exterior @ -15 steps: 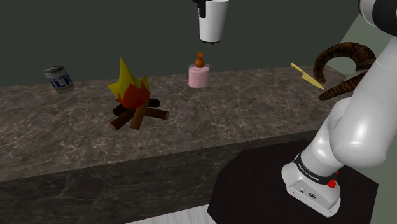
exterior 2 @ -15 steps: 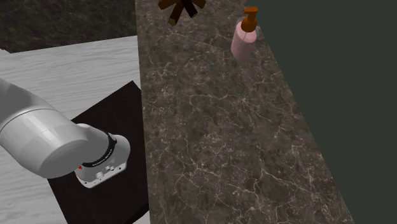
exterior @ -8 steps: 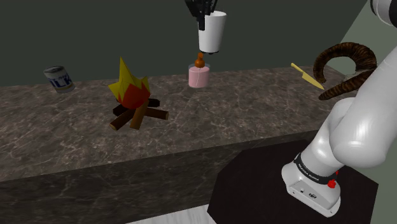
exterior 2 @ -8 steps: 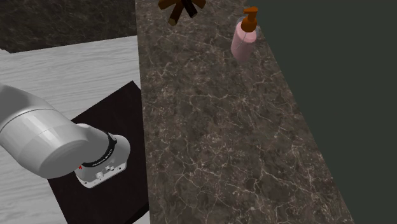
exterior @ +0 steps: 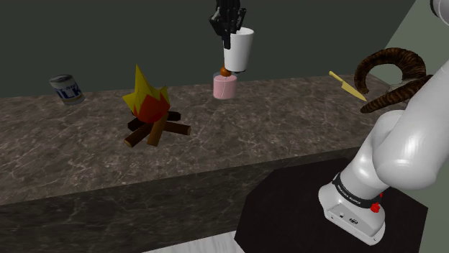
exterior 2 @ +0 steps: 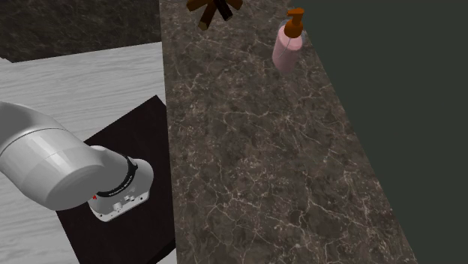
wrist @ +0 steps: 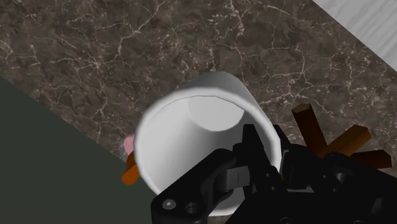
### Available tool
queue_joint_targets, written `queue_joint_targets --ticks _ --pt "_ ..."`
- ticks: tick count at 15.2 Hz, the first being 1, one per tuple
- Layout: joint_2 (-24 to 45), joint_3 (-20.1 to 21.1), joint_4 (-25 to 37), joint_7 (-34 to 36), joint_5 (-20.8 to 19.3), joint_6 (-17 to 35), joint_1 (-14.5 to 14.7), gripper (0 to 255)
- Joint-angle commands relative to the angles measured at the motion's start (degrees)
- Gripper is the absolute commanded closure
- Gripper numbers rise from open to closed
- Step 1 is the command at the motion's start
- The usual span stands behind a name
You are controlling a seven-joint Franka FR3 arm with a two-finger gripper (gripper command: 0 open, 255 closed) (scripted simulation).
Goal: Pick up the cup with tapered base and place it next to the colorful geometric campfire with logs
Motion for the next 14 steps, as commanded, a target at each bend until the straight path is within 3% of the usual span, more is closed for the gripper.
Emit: queue_joint_targets --ticks 1,14 --pt "-0.47 -0.08 -2.22 -0.03 0.03 1.82 -0.08 255" --pt "-2.07 -0.18 -14.19 0.53 0.1 12.18 -0.14 255"
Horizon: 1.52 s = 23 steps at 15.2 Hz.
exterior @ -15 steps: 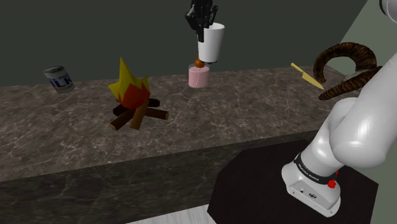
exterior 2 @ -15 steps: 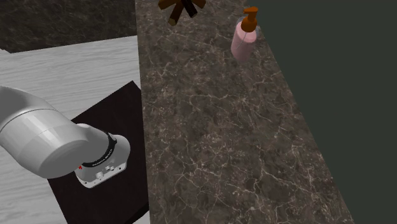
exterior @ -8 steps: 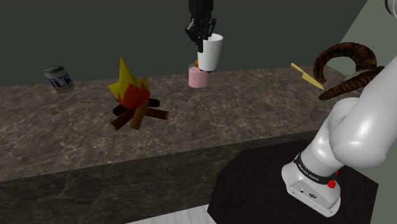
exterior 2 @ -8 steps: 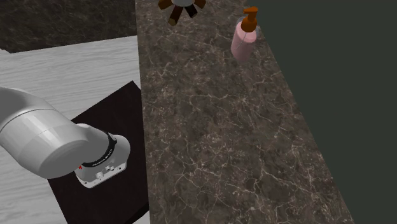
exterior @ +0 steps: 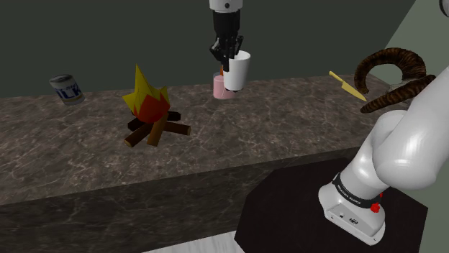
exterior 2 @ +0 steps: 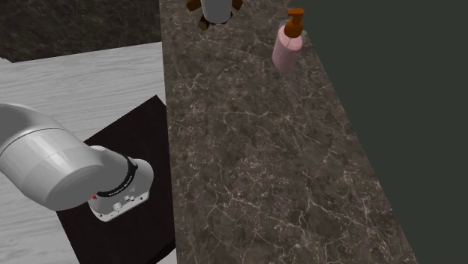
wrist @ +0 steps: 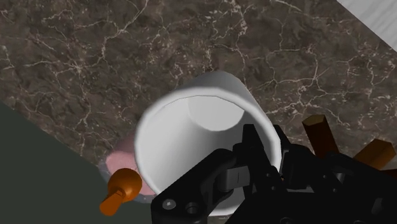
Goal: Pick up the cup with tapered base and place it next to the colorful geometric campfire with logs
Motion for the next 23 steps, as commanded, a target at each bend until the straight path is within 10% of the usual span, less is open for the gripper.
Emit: queue_joint_targets --ticks 1,23 --pt "0.04 -0.01 -1.45 0.09 -0.03 1.54 -0.01 255" --pt "2.58 -0.06 -15.58 1.34 -0.56 18.16 -0.07 255"
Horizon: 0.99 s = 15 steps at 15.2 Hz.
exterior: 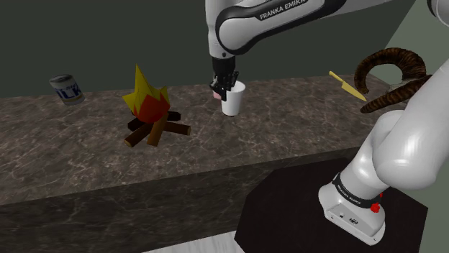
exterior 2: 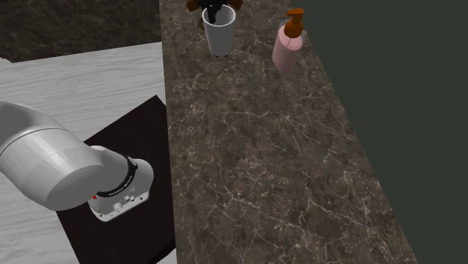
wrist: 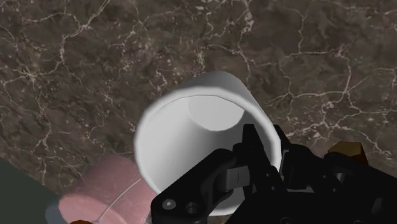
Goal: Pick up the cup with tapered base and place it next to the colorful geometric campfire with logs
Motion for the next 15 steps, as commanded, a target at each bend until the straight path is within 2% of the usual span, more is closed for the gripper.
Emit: queue_joint_targets --ticks 1,11,15 --pt "0.24 -0.01 -1.31 0.12 -0.07 1.6 -0.02 255" --pt "3.51 -0.06 -5.67 0.91 -0.67 9.19 -0.05 255" --pt "3.51 -0.06 -5.67 0.91 -0.67 9.19 -0.05 255"
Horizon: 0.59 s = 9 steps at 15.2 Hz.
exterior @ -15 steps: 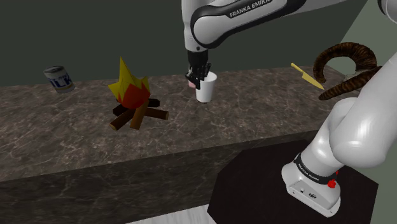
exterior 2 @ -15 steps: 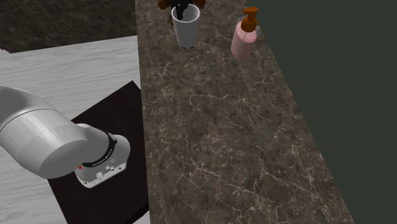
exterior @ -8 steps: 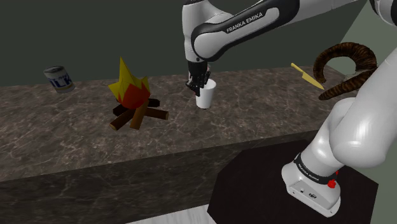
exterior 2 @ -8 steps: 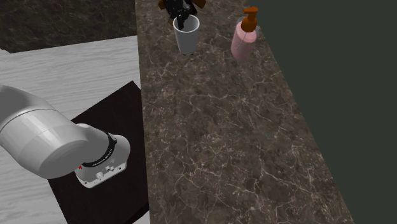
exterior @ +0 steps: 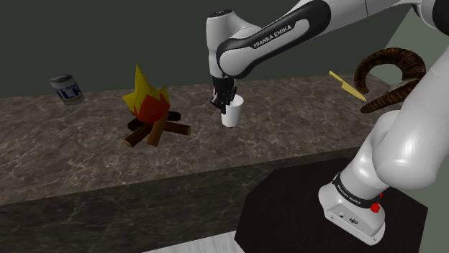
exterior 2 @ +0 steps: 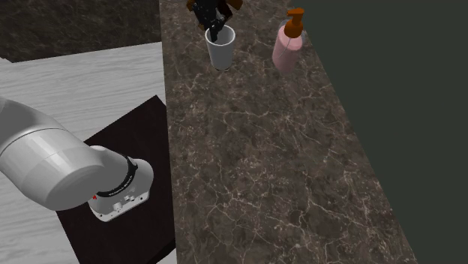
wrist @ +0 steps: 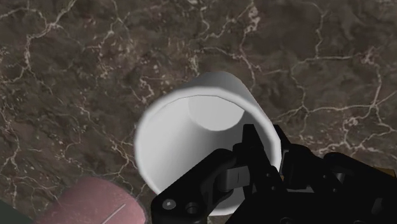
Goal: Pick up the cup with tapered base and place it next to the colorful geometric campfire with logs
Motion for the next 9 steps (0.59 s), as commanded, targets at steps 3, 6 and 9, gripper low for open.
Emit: queue_joint_targets --ticks 3,6,9 --pt "0.01 -0.01 -0.03 -0.01 -0.01 0.08 -0.01 255" --pt "0.02 -0.01 -0.04 -0.01 -0.01 0.09 -0.01 0" --pt "0.02 -0.01 -0.04 -0.01 -0.01 0.1 -0.01 0"
